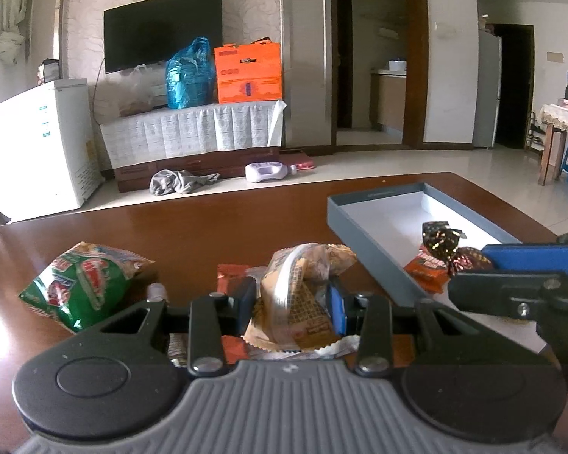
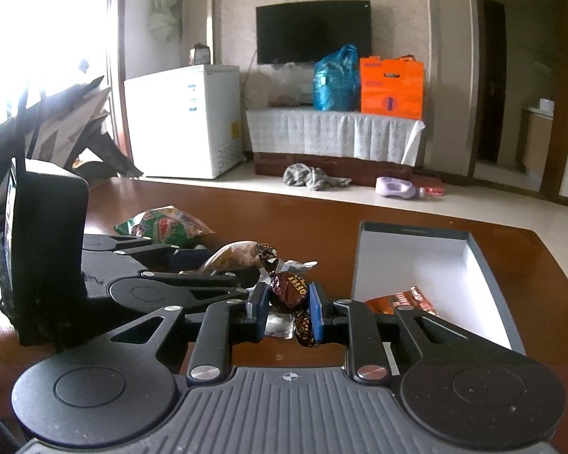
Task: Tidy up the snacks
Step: 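Carry the pastry bag and the candies over the white box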
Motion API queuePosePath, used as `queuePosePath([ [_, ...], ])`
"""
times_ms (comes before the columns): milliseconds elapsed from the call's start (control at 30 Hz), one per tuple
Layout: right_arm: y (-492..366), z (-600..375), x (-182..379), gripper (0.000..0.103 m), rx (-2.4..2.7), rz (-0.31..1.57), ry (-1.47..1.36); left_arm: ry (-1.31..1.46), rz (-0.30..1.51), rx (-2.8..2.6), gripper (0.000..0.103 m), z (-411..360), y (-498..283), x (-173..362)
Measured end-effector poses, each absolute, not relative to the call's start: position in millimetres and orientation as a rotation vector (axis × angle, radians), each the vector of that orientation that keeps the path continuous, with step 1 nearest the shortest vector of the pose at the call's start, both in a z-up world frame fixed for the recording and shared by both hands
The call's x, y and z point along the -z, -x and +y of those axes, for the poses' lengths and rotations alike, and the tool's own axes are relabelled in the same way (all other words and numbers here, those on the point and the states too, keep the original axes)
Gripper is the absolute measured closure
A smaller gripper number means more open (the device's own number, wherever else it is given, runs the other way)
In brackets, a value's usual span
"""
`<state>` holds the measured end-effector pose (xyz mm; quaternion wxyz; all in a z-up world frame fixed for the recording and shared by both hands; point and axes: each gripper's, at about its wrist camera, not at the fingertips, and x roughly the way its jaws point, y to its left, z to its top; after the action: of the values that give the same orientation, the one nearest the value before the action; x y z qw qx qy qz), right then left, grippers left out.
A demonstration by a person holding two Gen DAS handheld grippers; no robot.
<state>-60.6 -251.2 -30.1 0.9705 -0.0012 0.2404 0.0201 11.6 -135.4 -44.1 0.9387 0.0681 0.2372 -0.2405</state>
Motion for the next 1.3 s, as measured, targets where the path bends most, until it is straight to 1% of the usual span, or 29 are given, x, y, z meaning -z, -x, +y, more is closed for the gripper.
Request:
queuePosePath([
  [567,65,-294,35,0.079,0.057,0.483,-0.038,-0.175,0.451,0.581,0.065,-184,-24,45],
  [967,65,-319,46,0.079,0.11,0.515,-0.057,-0.158,0.455,0.637,0.065,-227,-33,51],
  [1300,61,-339,64,0.079,0.168,0.582,-0.087,-0.128,0.457,0.676,0.065,-271,-46,56],
])
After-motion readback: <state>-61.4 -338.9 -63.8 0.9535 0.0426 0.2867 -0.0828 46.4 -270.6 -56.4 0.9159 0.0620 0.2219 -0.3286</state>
